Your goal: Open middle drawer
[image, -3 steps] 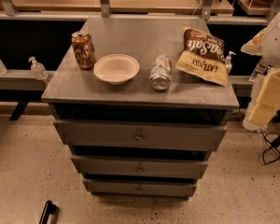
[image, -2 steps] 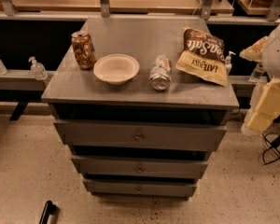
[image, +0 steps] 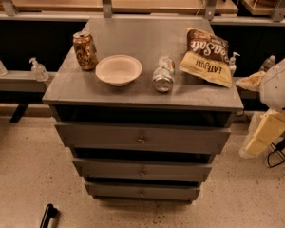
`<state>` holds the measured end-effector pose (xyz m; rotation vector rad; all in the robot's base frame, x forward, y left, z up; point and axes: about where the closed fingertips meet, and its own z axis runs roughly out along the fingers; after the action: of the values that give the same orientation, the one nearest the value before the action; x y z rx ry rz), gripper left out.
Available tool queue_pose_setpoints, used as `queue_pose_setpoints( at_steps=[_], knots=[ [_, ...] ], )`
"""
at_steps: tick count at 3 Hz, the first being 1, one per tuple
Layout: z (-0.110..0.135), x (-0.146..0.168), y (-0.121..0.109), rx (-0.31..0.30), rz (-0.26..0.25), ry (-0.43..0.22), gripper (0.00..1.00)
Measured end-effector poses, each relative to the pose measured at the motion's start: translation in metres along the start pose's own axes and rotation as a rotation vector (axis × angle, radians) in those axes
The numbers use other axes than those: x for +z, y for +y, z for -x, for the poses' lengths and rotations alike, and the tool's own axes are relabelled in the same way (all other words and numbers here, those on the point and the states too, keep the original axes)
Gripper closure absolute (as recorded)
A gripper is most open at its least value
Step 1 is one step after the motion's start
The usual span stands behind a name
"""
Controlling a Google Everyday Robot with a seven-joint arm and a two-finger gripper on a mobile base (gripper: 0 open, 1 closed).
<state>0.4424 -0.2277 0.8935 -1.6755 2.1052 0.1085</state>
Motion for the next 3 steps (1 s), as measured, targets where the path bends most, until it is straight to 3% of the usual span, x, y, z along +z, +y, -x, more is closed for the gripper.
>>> queue_pose_setpoints(
  at_steps=[1, 2, 3],
  knots=[
    [-0.016, 0.038, 0.018, -0.012, 0.078, -0.081, 0.00],
    [-0.016, 0.038, 0.018, -0.012, 0.078, -0.081, 0.00],
    [-0.017, 0.077, 0.029, -0.046, 0.175, -0.150, 0.00]
  ],
)
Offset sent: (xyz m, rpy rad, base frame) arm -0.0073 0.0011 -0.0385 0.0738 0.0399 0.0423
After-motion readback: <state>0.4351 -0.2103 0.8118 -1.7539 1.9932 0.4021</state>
